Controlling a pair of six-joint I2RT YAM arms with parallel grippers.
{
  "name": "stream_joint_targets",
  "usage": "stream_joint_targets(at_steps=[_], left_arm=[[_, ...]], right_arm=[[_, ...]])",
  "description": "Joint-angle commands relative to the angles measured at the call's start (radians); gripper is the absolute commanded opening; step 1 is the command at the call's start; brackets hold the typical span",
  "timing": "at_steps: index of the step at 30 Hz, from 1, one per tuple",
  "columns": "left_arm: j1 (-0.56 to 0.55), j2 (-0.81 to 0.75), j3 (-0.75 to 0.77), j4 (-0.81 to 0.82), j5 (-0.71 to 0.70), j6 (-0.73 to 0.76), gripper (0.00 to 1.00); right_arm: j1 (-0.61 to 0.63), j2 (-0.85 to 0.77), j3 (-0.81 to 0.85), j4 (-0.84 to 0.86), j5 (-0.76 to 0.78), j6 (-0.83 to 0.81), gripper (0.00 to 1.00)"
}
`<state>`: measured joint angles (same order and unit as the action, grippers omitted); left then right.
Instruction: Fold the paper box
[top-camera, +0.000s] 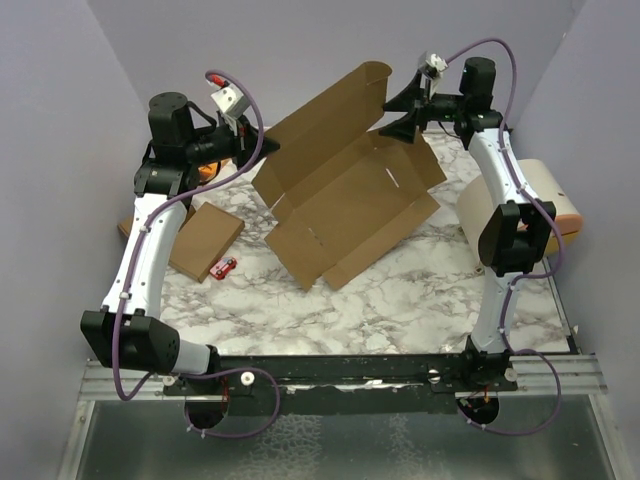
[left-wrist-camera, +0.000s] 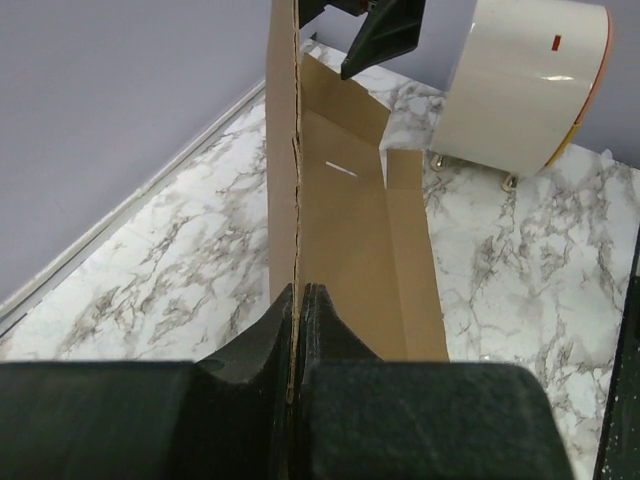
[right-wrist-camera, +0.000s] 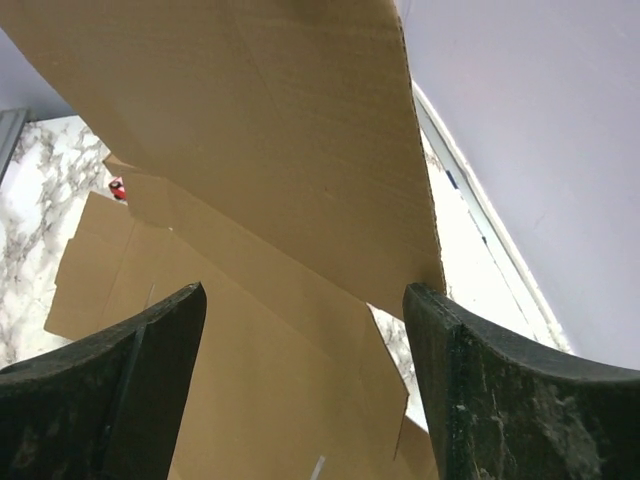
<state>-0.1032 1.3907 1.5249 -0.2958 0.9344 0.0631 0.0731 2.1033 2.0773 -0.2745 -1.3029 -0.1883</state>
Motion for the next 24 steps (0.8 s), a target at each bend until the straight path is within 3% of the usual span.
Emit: stream_joint_targets(at_steps=[1,12,24], left_arm=[[0.005,-0.005,0.018,0.029,0.086,0.027,0.0],[0.005,0.016,0.06,-0.001,0.081,0.051,0.0],[0.005,0.016,0.06,0.017,0.106,0.056,0.0]], right_arm=[[0.007,-0.051,0.028,0.064,-0.036,-0.013,0.79],[0.004,-0.123,0.058,-0.164,0.045,-0.286,0.79],[0.002,-0.077,0.174,-0.24,0.15,-0.276,0.71]])
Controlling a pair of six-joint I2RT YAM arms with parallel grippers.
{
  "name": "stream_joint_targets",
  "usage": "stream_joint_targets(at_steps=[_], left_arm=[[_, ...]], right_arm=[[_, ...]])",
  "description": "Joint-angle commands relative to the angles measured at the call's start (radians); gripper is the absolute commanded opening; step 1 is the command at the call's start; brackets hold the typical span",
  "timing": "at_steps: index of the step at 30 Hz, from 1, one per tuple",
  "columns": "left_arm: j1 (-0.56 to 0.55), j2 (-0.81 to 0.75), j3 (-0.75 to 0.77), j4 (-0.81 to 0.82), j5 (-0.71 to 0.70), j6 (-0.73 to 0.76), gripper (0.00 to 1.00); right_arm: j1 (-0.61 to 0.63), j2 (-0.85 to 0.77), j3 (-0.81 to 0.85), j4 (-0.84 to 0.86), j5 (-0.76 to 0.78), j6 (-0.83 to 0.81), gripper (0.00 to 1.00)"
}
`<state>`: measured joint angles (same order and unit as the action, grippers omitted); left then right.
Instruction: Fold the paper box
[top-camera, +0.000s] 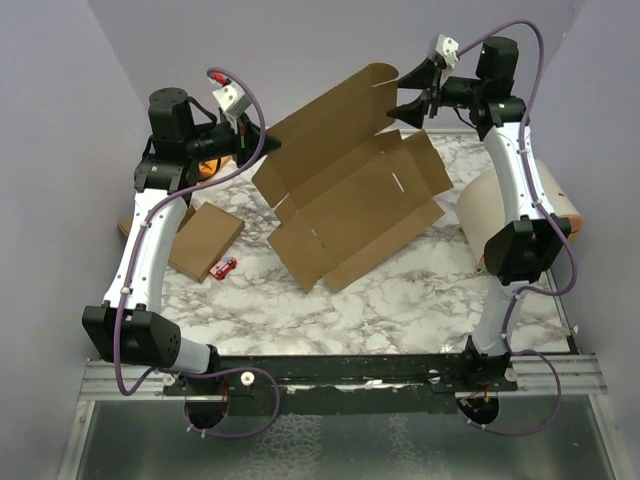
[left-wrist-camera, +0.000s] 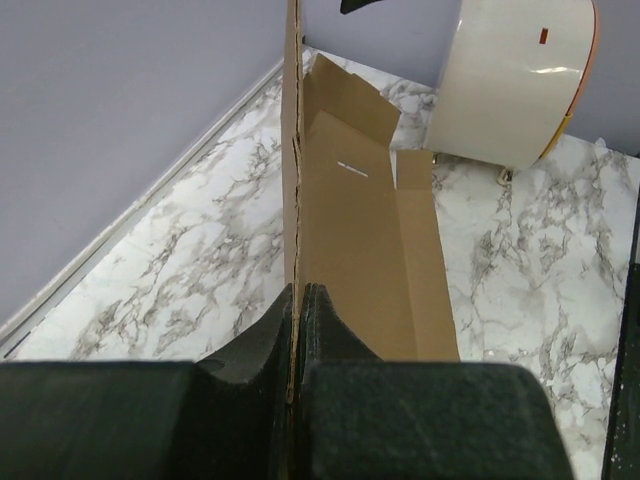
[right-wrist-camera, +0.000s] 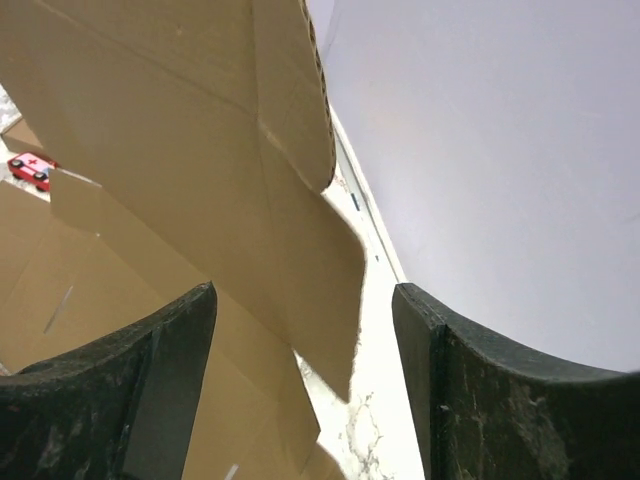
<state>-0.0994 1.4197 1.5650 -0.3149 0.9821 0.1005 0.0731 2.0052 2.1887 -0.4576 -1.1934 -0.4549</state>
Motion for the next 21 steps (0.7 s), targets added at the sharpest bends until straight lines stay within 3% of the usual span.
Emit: stream_joint_targets(at_steps=[1,5,10,13,19,21], left_arm=[[0.001,-0.014,0.018,0.037,0.059,0.02,0.0],[0.001,-0.009,0.019,0.038,0.071,0.022,0.0],[0.001,-0.007,0.014,0.035,0.073,0.033,0.0],[0.001,-0.007,0.011,0.029,0.081,0.043,0.0],[0.007,-0.024,-0.011,-0.003,0.066,0.107,0.0],[0.011,-0.042,-0.029,-0.004,0.043,0.123,0.06]], right_arm=[[0.002,0.023,0.062,-0.057,0.033,-0.008,0.7],[0.002,0.034,0.06,-0.069,-0.049,-0.008,0.63],[0.004,0.014,0.022,-0.079,-0.141,-0.047,0.31],[0.004,-0.003,0.007,-0.087,-0.142,-0.08,0.18],[0.002,-0.023,0.004,-0.098,-0.145,-0.1,0.02],[0.002,-0.026,0.006,-0.098,-0.143,-0.098,0.01]])
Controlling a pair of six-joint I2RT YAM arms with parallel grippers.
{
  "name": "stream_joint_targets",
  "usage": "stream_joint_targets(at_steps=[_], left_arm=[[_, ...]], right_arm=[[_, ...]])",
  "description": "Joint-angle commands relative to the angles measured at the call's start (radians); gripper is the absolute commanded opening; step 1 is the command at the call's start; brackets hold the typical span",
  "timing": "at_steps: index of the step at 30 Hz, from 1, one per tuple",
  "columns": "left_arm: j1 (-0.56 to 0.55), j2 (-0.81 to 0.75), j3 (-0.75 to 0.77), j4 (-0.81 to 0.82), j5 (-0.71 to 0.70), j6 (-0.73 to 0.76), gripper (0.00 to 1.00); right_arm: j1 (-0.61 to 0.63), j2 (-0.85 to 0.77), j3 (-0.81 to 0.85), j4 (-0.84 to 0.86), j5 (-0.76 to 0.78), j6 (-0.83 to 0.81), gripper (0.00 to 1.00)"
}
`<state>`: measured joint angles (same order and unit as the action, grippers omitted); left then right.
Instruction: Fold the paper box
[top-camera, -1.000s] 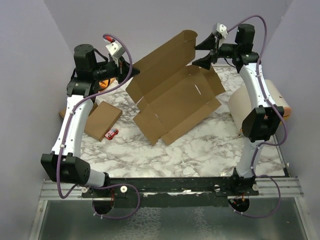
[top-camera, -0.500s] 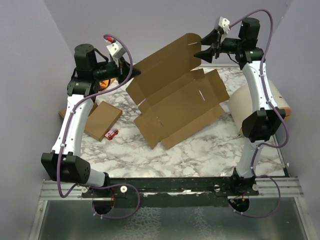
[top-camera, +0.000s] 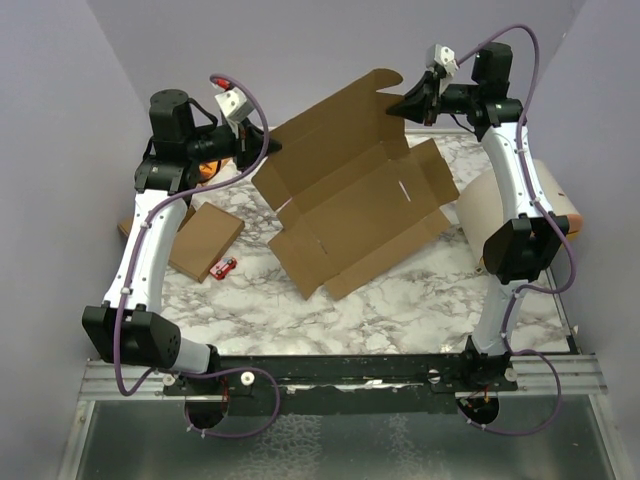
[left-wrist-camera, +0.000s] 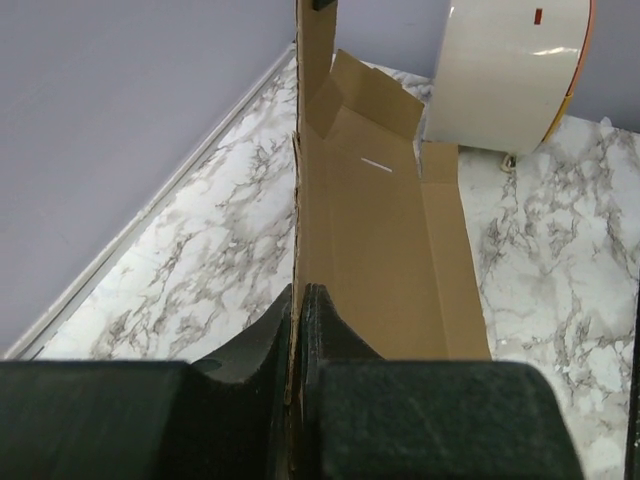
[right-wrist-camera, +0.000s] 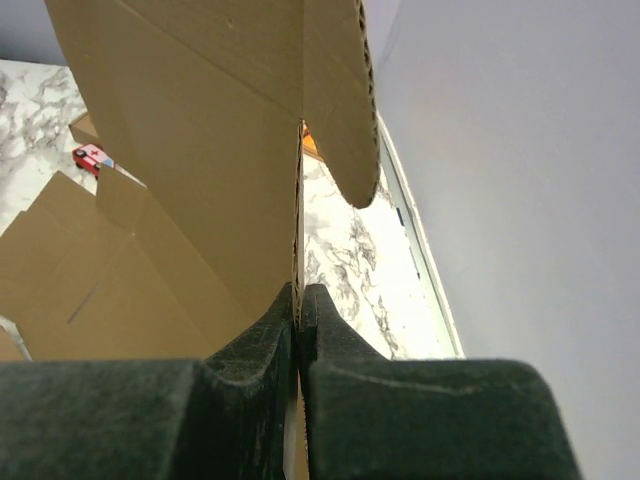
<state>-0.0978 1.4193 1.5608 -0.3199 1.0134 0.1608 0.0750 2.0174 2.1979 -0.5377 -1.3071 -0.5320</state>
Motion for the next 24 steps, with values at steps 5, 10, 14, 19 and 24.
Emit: stream_joint_targets(at_steps=[5,10,14,19,24], left_arm=[[0.015,-0.091,-0.106,0.015,-0.041,0.089,0.3],[0.015,-0.109,-0.139,0.023,-0.066,0.094,0.45],[0.015,-0.091,-0.125,0.034,-0.072,0.078,0.47],[0.015,-0.056,-0.099,0.054,-0.07,0.039,0.41],[0.014,-0.043,-0.095,0.056,-0.062,0.031,0.29]], right_arm=[[-0.001,-0.04,-0.001,-0.004,-0.035,0.005,0.01],[-0.001,-0.037,-0.003,0.005,-0.044,0.023,0.01],[-0.001,-0.038,-0.007,0.005,-0.055,0.027,0.01],[-0.001,-0.041,-0.016,0.005,-0.061,0.027,0.01],[-0.001,-0.037,-0.012,0.004,-0.065,0.03,0.01]])
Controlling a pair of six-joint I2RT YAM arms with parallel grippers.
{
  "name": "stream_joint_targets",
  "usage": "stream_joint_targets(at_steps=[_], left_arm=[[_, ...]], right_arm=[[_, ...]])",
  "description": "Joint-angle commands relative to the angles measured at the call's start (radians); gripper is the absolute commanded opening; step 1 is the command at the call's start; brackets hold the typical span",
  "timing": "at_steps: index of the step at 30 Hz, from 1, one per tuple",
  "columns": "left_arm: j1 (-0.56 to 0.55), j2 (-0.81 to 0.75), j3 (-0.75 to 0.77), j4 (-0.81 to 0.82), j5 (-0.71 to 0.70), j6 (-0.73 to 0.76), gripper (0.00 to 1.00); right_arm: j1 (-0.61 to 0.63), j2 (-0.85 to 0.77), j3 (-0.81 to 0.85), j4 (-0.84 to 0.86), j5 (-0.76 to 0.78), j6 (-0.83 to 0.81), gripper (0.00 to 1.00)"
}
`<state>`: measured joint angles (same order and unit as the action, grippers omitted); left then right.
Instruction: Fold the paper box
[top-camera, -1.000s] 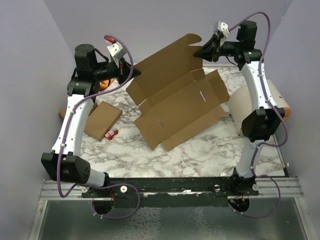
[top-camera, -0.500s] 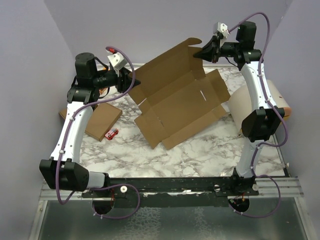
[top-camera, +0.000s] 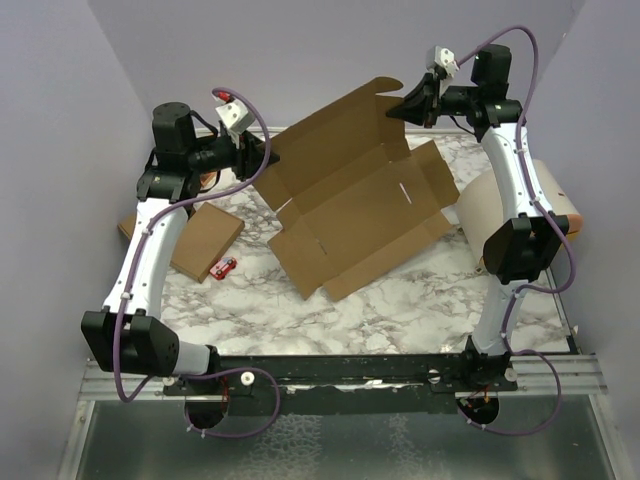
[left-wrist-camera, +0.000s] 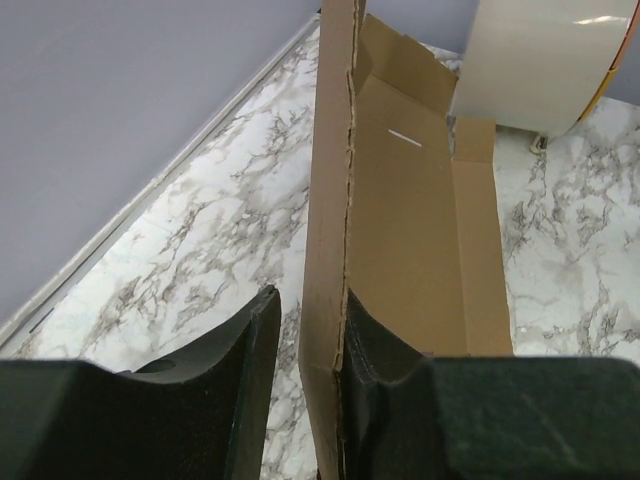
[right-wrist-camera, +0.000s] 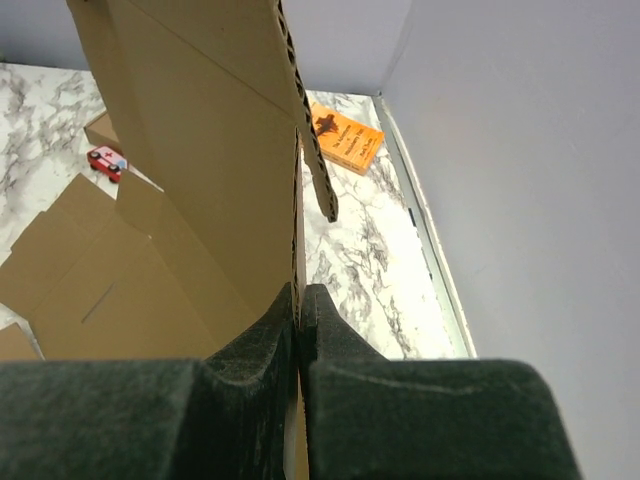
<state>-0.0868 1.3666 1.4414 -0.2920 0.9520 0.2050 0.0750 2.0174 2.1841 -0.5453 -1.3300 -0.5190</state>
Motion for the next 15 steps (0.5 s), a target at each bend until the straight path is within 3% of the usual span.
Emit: stream_joint_targets(at_steps=[1,5,8,12,13,15], left_arm=[[0.003,0.01,0.024,0.025,-0.001,-0.01,0.26],[0.003,0.01,0.02,0.022,0.001,-0.004,0.15],[0.003,0.012,0.025,0.017,0.001,0.003,0.0],[0.004,0.015,0.037,0.013,-0.008,0.004,0.0],[0.004,0.015,0.042,0.012,-0.012,0.004,0.0],[0.005,0.014,0.053,0.012,-0.028,0.004,0.0]], right_arm=[[-0.001,-0.036,0.003,0.013,-0.043,0.019,0.01],[-0.001,-0.031,0.009,0.016,-0.044,0.028,0.01],[-0.001,-0.028,0.011,0.018,-0.044,0.034,0.01],[-0.001,-0.028,0.015,0.02,-0.036,0.046,0.02],[-0.001,-0.027,0.015,0.022,-0.032,0.055,0.06],[-0.001,-0.03,0.011,0.035,-0.02,0.078,0.27]])
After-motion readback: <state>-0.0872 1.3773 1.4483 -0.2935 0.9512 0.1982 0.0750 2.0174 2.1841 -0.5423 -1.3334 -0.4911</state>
